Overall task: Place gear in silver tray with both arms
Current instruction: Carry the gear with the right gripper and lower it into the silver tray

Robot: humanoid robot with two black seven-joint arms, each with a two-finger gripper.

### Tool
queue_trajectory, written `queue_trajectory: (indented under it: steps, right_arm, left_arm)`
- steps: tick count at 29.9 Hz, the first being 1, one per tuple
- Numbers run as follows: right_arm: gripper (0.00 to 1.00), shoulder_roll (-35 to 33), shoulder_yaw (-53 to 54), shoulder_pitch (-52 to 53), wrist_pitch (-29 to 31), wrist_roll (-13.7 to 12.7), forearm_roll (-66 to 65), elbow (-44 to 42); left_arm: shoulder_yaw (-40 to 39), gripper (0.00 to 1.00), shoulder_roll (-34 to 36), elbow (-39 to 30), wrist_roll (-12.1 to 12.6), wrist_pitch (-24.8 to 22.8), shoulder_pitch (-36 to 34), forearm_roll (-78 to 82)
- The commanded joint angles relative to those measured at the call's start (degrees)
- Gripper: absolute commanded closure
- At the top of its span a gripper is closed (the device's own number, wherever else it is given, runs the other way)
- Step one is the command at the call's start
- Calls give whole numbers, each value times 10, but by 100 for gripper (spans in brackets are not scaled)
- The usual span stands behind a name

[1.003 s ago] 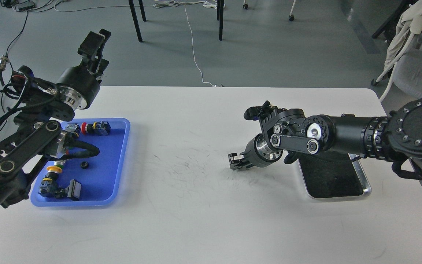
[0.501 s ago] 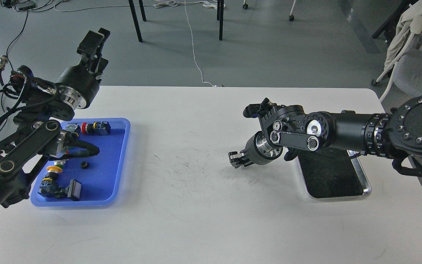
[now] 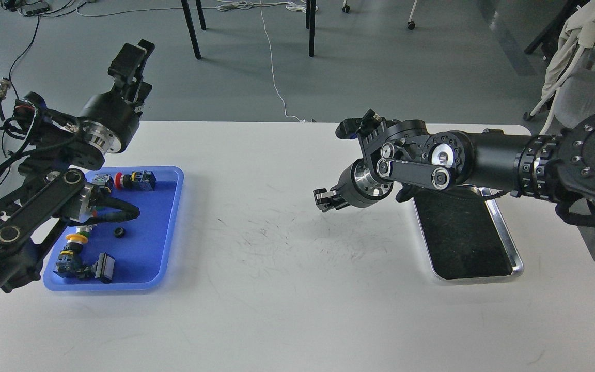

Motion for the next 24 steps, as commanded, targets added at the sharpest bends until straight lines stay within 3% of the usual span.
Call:
queue_trajectory:
  steps: [1, 5, 9, 24]
  right_arm:
    - [98, -24, 0, -2, 0, 10, -5, -9]
    - [98, -119, -3, -37, 0, 35, -10, -34]
    - [98, -180, 0, -89, 0, 38, -19, -53]
    - [98, -189, 9, -158, -21, 48, -21, -70]
  left_arm:
    - [0, 2, -1, 0, 0, 0, 1, 0]
    - [0, 2, -1, 1, 0, 0, 1, 0]
    - [2, 2, -13, 1, 1, 0, 1, 1]
    - [9, 2, -20, 2, 1, 0, 1, 2]
